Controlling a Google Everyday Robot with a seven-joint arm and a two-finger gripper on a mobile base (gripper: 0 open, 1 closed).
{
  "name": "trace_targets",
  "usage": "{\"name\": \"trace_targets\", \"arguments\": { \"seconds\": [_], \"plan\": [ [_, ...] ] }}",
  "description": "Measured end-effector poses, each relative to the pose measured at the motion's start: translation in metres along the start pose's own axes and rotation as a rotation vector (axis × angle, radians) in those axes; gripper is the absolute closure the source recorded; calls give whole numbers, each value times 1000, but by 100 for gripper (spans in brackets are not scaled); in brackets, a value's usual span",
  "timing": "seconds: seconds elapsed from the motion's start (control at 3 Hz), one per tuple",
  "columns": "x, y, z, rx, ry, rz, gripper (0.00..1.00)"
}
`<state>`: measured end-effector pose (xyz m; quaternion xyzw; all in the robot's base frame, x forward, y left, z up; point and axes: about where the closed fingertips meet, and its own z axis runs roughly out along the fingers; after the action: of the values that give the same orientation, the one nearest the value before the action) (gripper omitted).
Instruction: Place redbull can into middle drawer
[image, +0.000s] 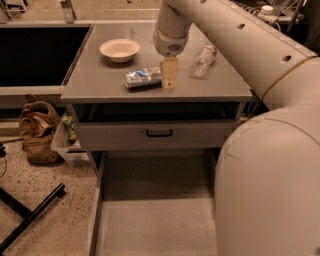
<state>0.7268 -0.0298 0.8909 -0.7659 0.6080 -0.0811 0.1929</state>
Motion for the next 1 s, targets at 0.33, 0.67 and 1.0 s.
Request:
{"name": "trace_targets", "arguments": {
  "seconds": [0.33, 0.67, 1.0],
  "plan": [
    [-12, -13, 20, -24, -10, -36, 0],
    [-20, -21, 33, -46, -13, -63, 0],
    [-23, -24, 44, -70, -15, -74, 0]
  ]
}}
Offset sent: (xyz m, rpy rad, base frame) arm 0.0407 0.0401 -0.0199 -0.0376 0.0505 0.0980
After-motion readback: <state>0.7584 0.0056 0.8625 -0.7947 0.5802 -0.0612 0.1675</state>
